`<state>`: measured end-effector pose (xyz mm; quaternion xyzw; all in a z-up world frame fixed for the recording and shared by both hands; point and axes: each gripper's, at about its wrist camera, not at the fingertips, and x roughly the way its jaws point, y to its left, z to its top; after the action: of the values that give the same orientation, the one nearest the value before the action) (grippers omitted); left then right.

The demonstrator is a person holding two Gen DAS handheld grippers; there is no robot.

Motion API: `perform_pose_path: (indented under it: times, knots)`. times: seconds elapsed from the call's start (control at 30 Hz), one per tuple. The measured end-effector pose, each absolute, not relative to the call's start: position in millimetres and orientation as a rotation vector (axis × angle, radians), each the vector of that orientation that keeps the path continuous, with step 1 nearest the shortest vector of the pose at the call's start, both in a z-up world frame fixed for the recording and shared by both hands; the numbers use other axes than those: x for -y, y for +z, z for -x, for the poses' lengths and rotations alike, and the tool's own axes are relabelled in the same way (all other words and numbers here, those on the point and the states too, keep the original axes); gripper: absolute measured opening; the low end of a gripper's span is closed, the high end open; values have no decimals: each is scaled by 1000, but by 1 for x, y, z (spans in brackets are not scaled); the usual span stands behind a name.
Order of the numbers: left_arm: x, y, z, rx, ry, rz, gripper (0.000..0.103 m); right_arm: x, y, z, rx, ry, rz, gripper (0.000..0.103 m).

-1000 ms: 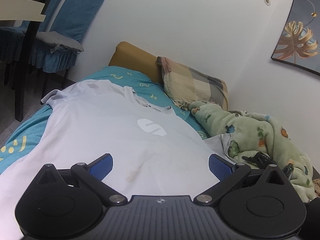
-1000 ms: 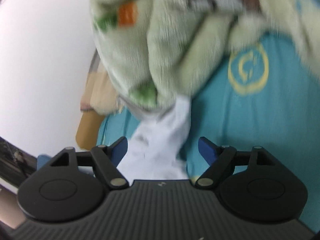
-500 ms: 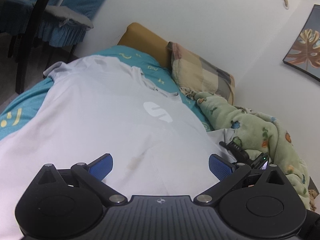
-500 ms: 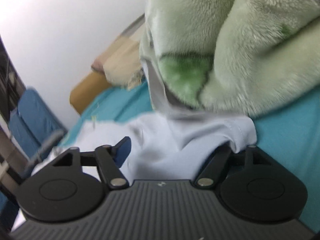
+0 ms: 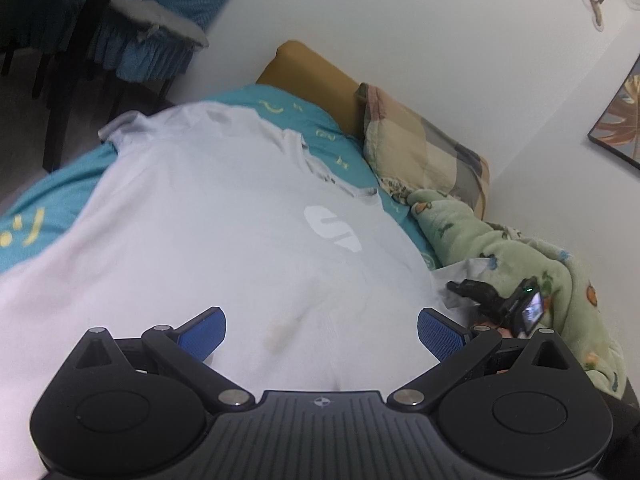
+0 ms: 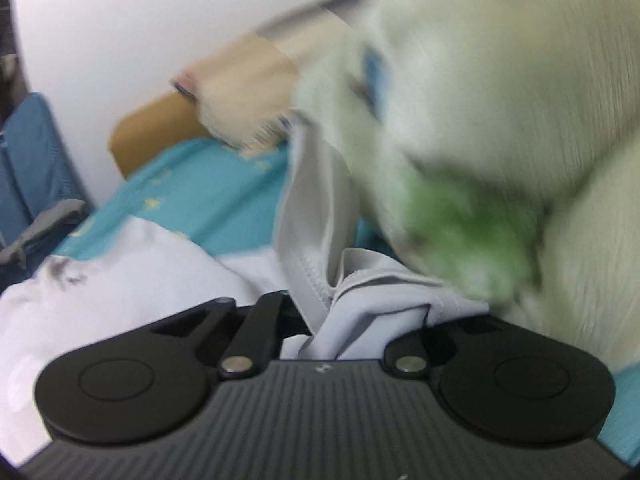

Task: Fold clothes
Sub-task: 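Grasp the shirt side with the right gripper and fold it over the body, then open the right gripper and withdraw it from the folded side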

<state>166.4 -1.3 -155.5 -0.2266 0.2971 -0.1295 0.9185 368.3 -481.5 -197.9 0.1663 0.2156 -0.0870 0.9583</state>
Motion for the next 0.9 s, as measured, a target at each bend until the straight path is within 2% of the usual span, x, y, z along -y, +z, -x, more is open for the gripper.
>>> perform_pose_path:
  times: [0.17,0.3,0.47,0.63,0.77,0.87,0.9]
  knots:
    - [14,-134,-162,-560,-75,113,103,430,-115,-355,-300,-184,-242,10]
    - [-1,-125,-163,-617,-30,99,103,362,-60,-346,-249,-190,-82,10]
    - [-44,-107,-158,-585,2,173,103,268,-77,-377,-296,-136,21,10]
    - [-75,-117,-165,-535,38,45,103,173,-97,-409,-344,-80,121,10]
    - [-96,-130,-178,-569,24,162,103,136,-146,-437,-441,-43,111,11]
    - [-95,-140,-188,-583,7,155,103,133,-178,-455,-543,15,106,14]
    - [-93,-143,-190,-590,3,144,103,135,-183,-455,-572,34,81,28]
